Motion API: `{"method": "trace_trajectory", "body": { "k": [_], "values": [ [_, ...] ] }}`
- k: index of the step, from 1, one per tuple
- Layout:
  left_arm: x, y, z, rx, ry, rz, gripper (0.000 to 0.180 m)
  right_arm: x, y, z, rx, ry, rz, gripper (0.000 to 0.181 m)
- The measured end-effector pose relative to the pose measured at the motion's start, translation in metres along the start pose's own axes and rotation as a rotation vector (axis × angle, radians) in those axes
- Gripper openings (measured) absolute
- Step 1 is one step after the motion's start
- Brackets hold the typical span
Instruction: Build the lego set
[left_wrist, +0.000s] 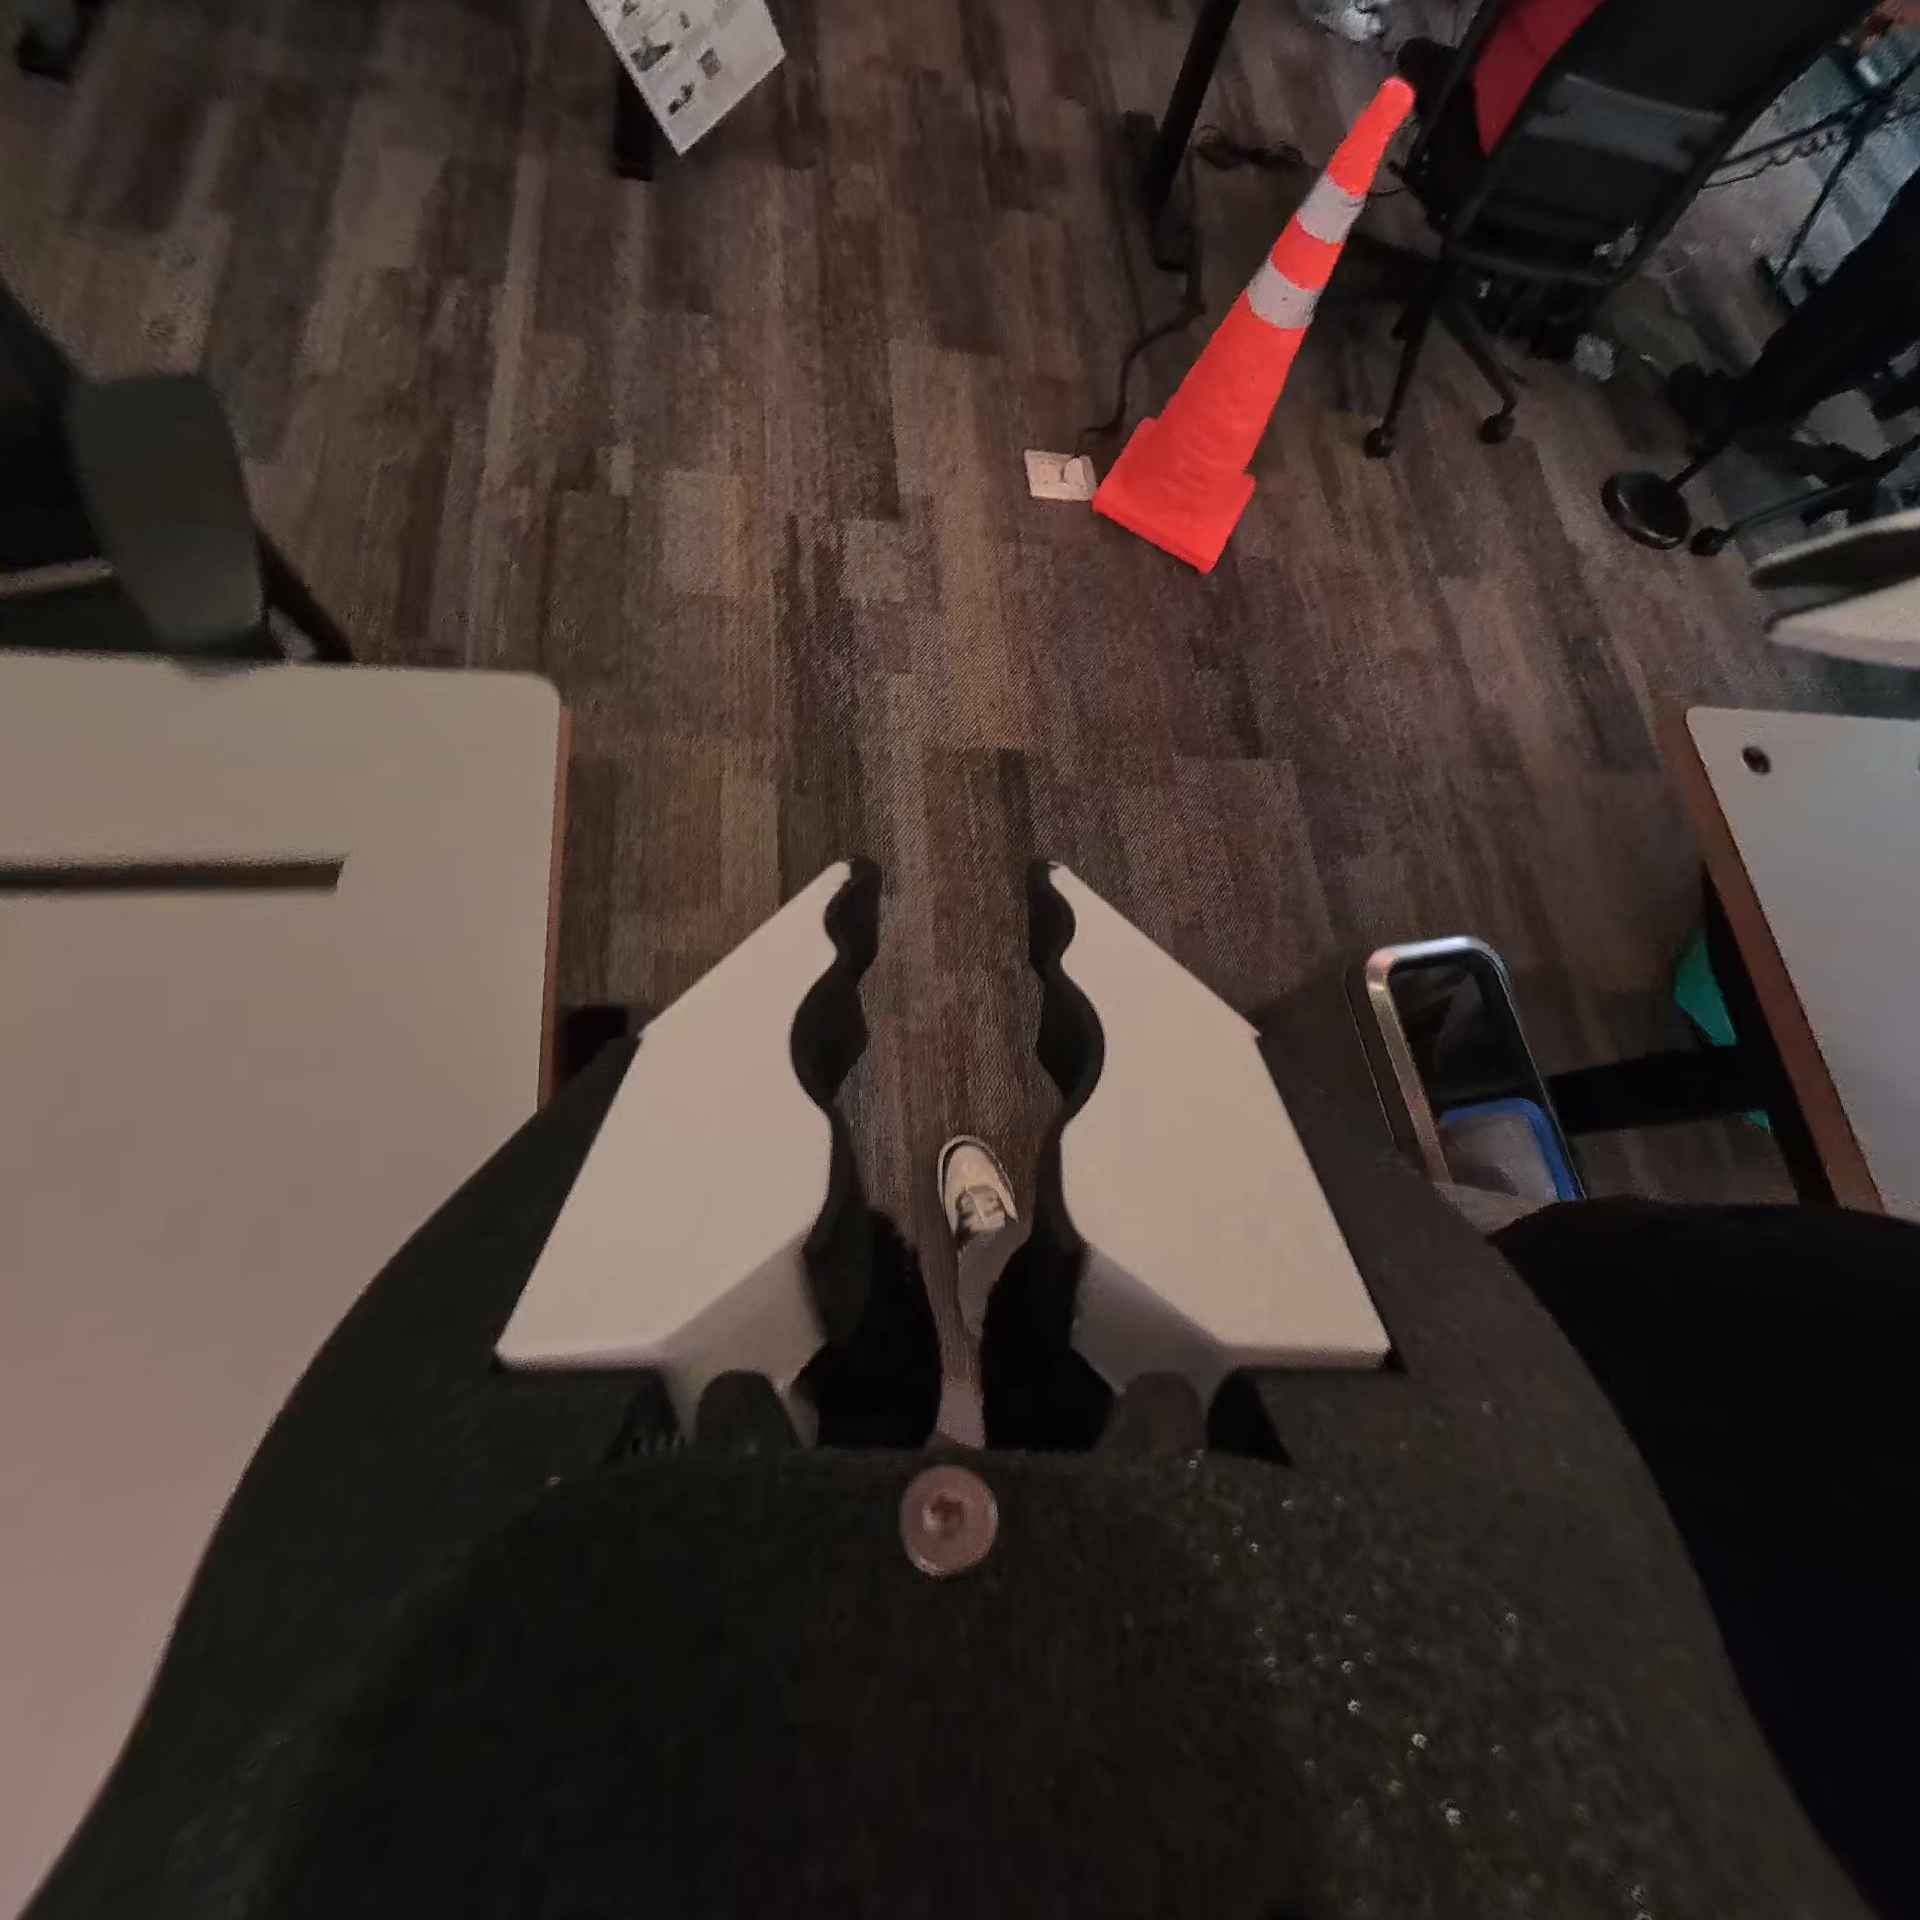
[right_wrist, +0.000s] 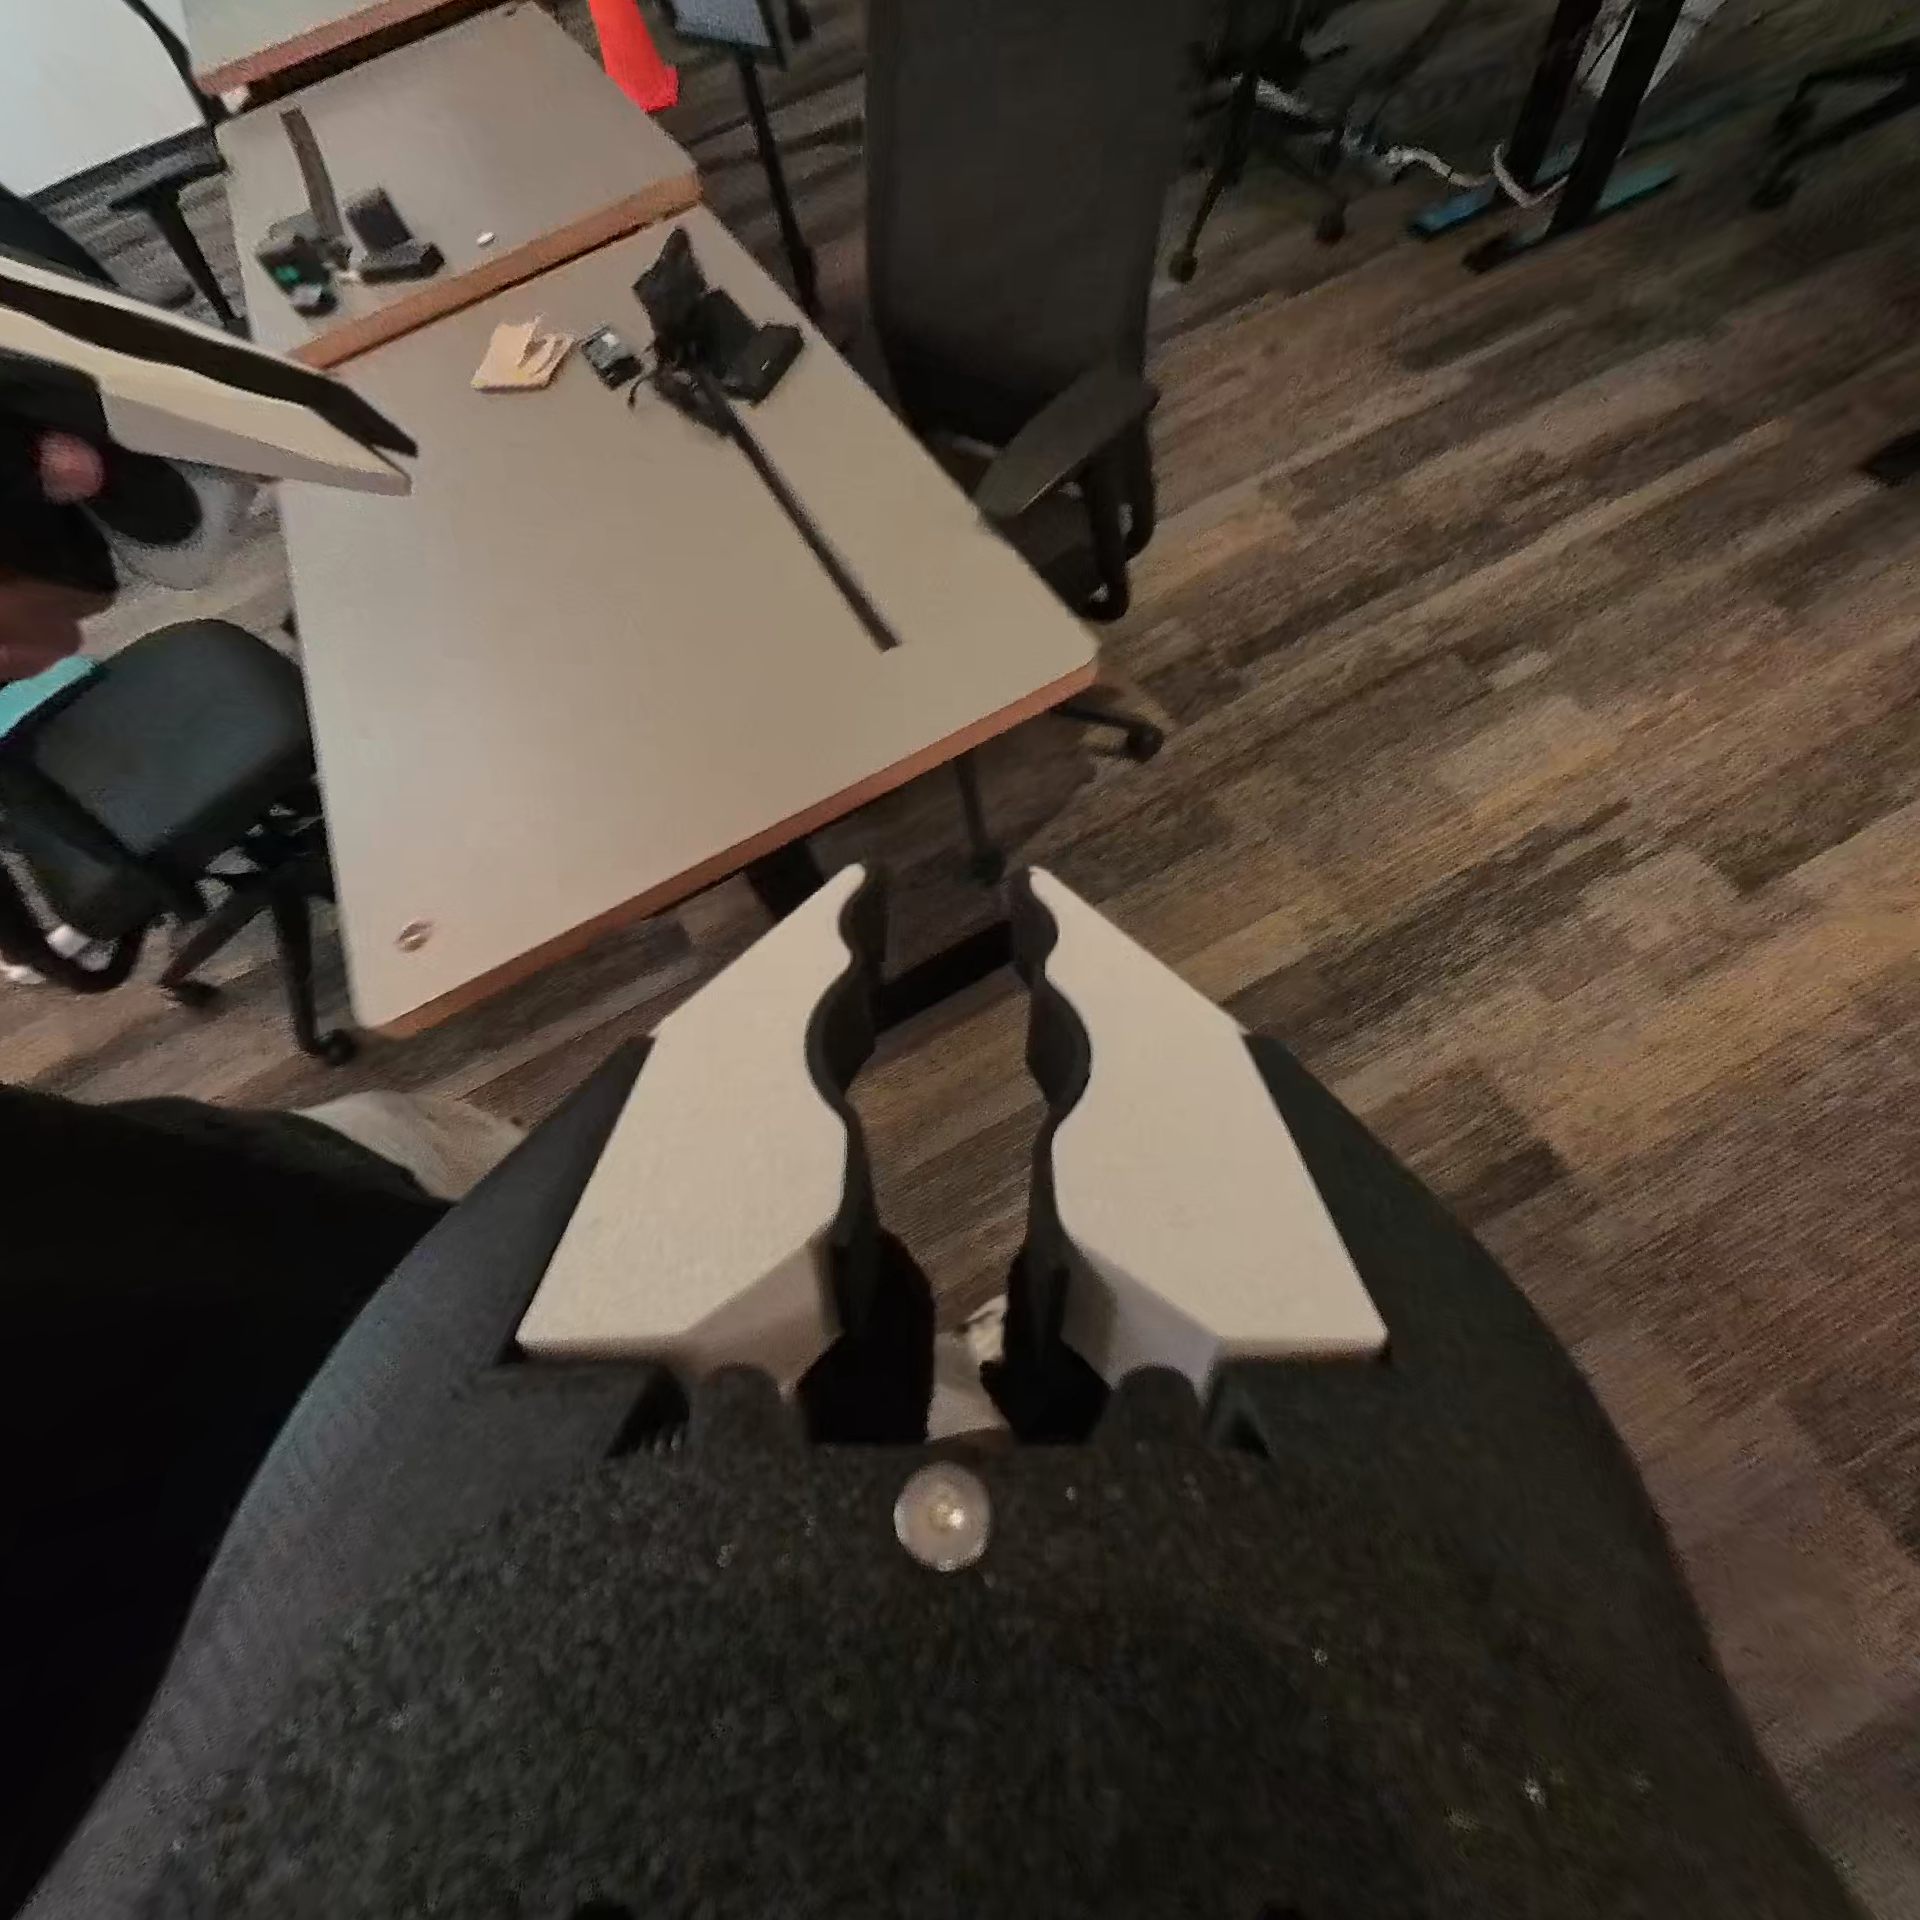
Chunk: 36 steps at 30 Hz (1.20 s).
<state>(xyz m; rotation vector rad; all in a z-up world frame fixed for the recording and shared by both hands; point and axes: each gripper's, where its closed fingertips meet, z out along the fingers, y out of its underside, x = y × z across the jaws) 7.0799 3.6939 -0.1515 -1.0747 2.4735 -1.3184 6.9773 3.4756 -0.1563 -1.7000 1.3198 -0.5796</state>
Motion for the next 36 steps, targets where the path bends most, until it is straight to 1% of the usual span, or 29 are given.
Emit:
{"method": "trace_trajectory", "body": {
  "k": [6, 10, 16, 19, 21, 23, 26, 30, 36],
  "values": [
    [-0.022, -0.109, 0.116, -0.009, 0.046, 0.038, 0.027, 0.15, -0.083, 0.062, -0.011, 0.044, -0.056, 0.024],
    [-0.055, -0.174, 0.201, 0.01, 0.065, 0.046, 0.027, 0.225, -0.138, 0.121, 0.028, 0.045, -0.064, 0.024],
    [-0.133, -0.274, 0.339, 0.056, 0.101, 0.041, 0.027, 0.322, -0.211, 0.237, 0.039, 0.006, -0.025, 0.024],
    [-0.182, -0.328, 0.397, 0.039, 0.078, 0.033, 0.027, 0.366, -0.257, 0.291, 0.015, -0.02, 0.026, 0.024],
    [-0.213, -0.373, 0.426, 0.078, 0.083, 0.02, 0.027, 0.396, -0.297, 0.319, 0.034, -0.031, 0.019, 0.024],
    [-0.245, -0.412, 0.455, 0.073, 0.091, 0.014, 0.026, 0.43, -0.325, 0.35, 0.014, -0.018, -0.016, 0.024],
    [-0.294, -0.462, 0.49, 0.076, 0.057, 0.036, 0.026, 0.482, -0.358, 0.401, -0.025, -0.011, -0.007, 0.024],
    [-0.361, -0.51, 0.534, 0.095, 0.016, 0.003, 0.026, 0.539, -0.403, 0.488, -0.008, -0.047, 0.035, 0.024],
    [-0.477, -0.568, 0.624, 0.07, -0.078, -0.058, 0.024, 0.607, -0.47, 0.665, -0.04, -0.187, 0.023, 0.024]
  ]
}}
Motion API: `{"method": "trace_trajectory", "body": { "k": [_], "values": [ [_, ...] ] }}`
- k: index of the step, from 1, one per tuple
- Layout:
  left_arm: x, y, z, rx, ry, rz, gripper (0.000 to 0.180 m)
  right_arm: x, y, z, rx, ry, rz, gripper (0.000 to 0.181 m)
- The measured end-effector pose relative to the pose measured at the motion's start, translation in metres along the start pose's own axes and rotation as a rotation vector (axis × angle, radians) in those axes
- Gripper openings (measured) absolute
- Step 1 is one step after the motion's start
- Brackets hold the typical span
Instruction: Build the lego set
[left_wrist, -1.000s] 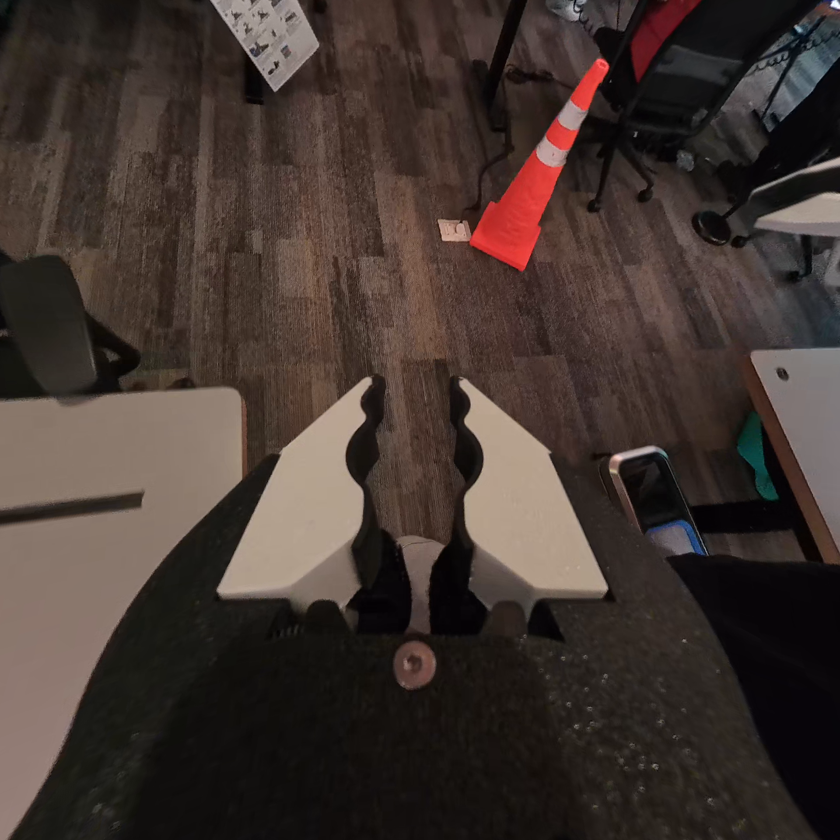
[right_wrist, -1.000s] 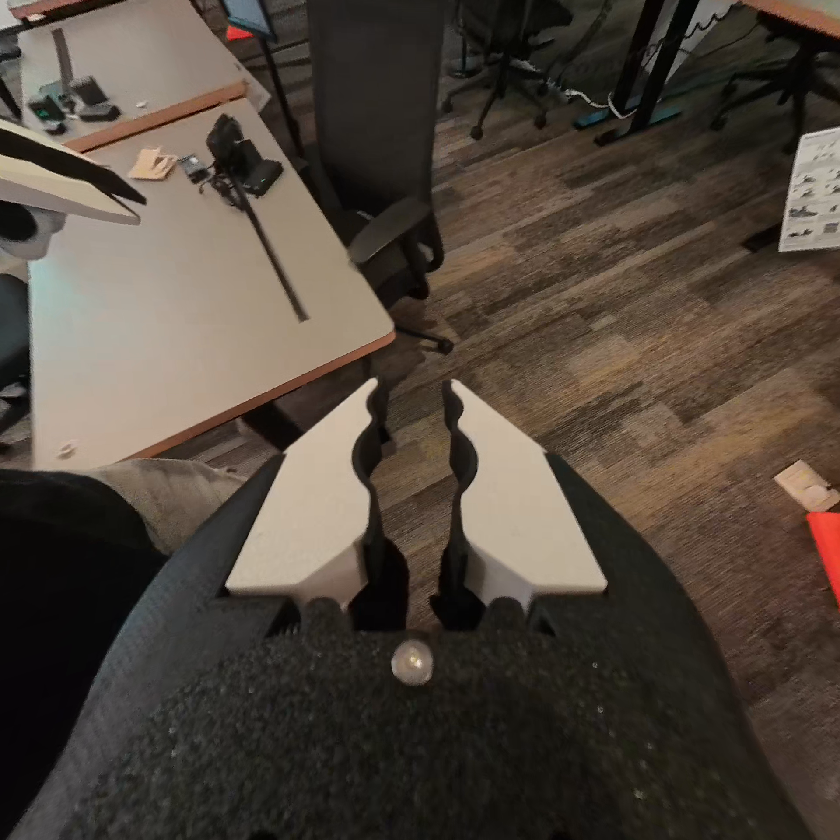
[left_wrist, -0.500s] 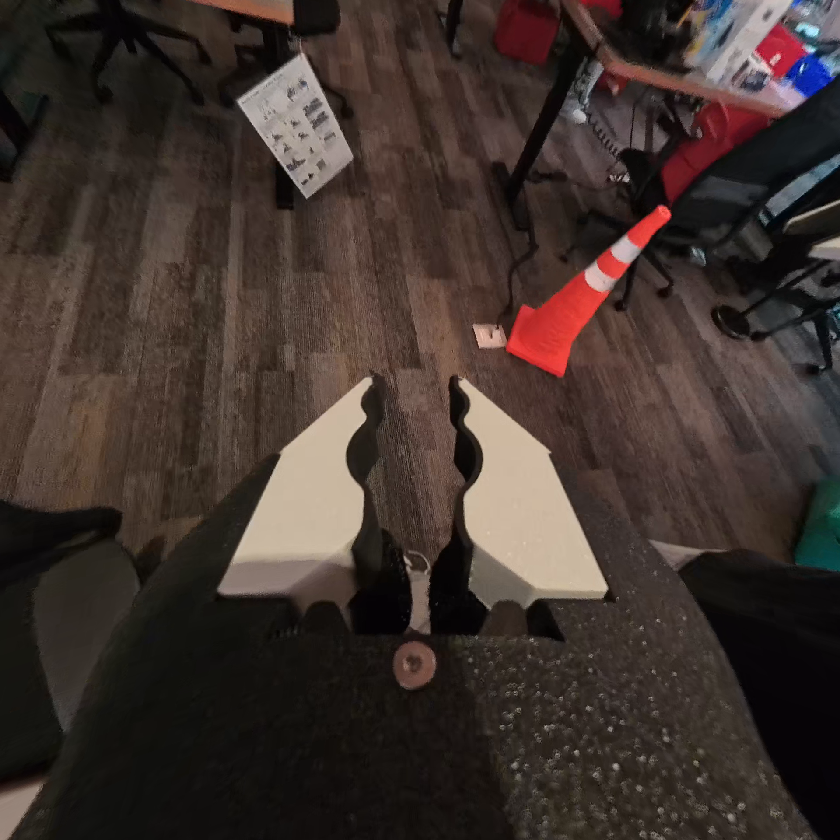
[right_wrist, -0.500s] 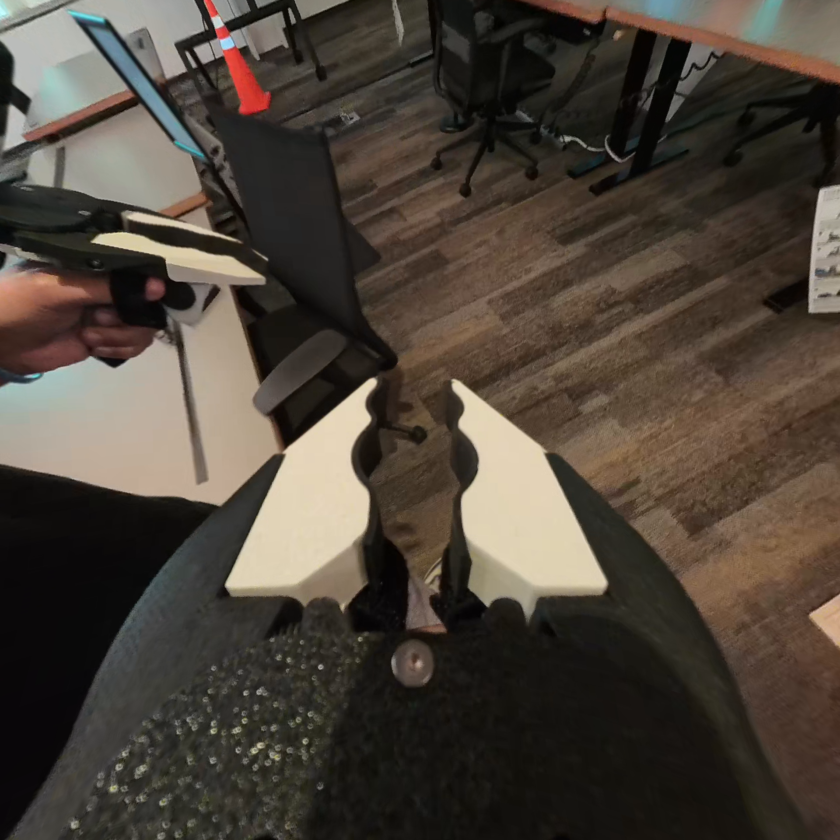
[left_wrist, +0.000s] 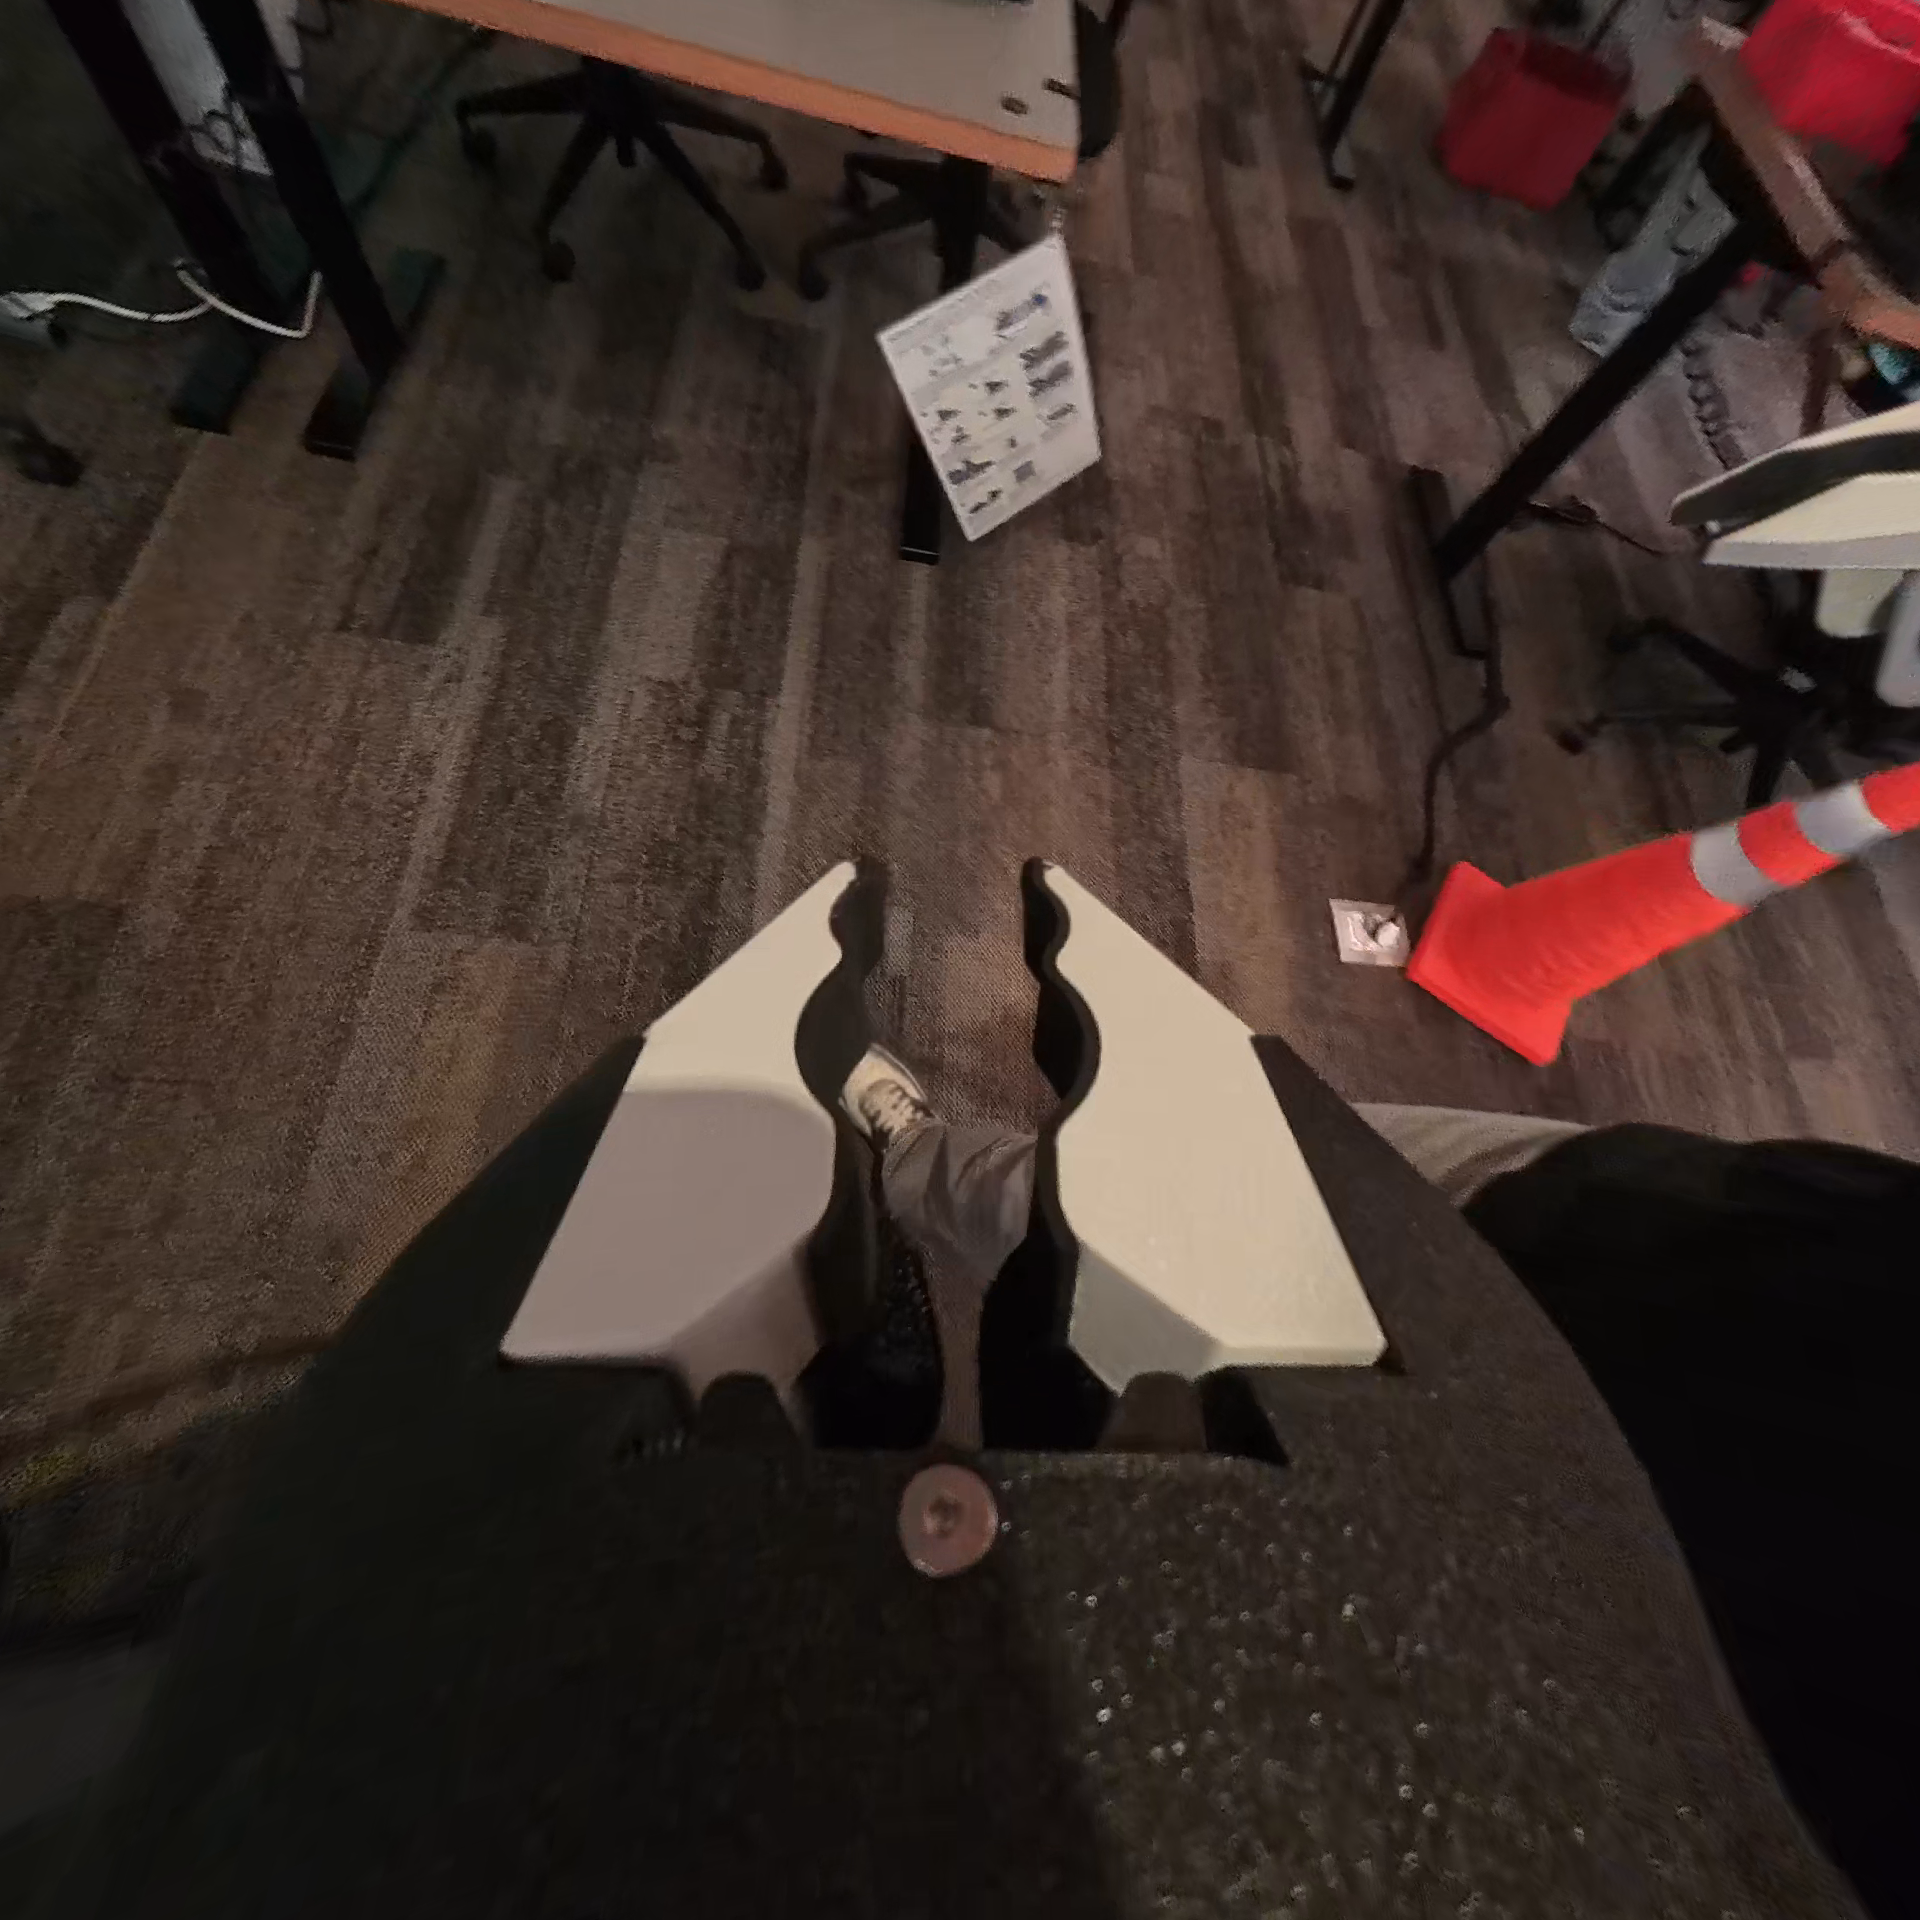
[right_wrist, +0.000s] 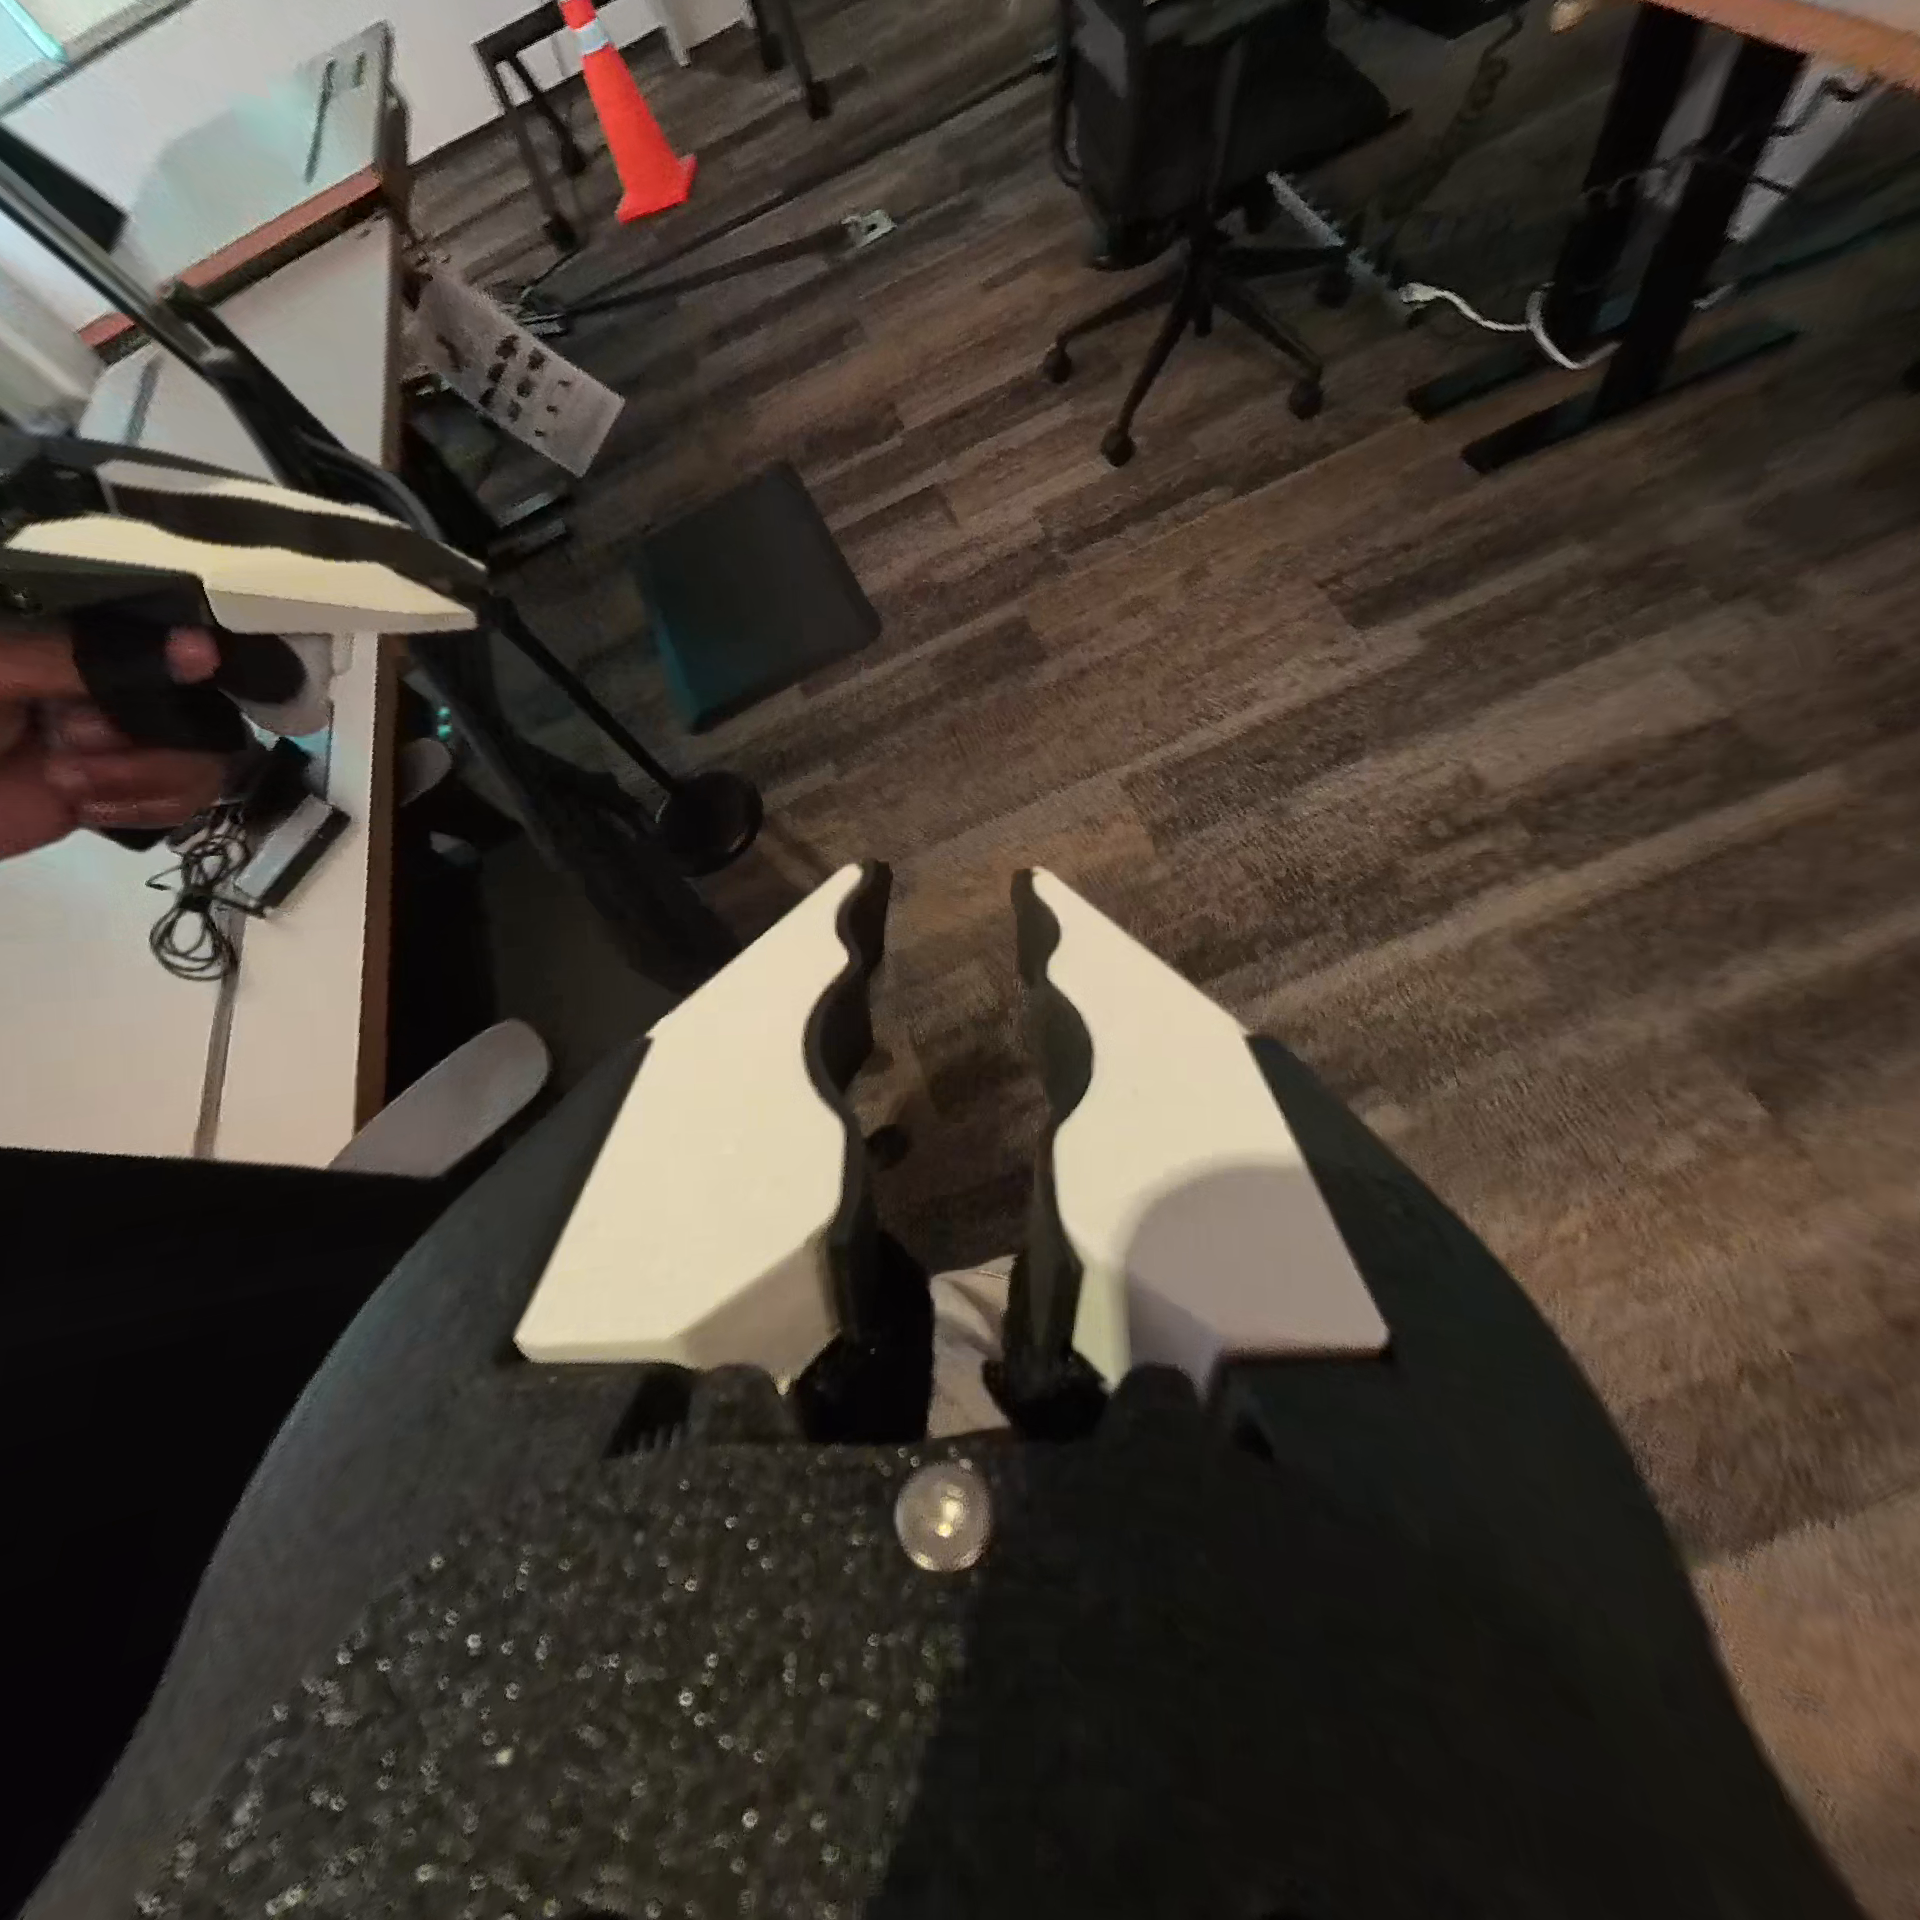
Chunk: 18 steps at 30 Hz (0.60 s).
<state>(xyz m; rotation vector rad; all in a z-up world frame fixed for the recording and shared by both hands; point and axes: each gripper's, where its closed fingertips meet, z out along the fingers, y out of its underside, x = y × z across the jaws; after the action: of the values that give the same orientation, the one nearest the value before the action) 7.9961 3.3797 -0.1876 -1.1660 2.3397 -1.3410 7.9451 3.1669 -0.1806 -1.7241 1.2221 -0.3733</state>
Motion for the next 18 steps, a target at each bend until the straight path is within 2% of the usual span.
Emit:
{"method": "trace_trajectory", "body": {
  "k": [4, 12, 18],
  "values": [
    [-0.074, -0.048, 0.059, -0.04, -0.04, -0.094, 0.025, 0.048, -0.079, 0.106, -0.036, -0.125, -0.082, 0.025],
    [-0.234, -0.15, 0.096, 0.043, -0.191, -0.281, 0.024, 0.094, -0.254, 0.292, -0.06, -0.304, -0.3, 0.024],
    [-0.384, -0.179, 0.123, 0.082, -0.297, -0.37, 0.024, 0.097, -0.346, 0.449, -0.059, -0.396, -0.302, 0.024]
  ]
}}
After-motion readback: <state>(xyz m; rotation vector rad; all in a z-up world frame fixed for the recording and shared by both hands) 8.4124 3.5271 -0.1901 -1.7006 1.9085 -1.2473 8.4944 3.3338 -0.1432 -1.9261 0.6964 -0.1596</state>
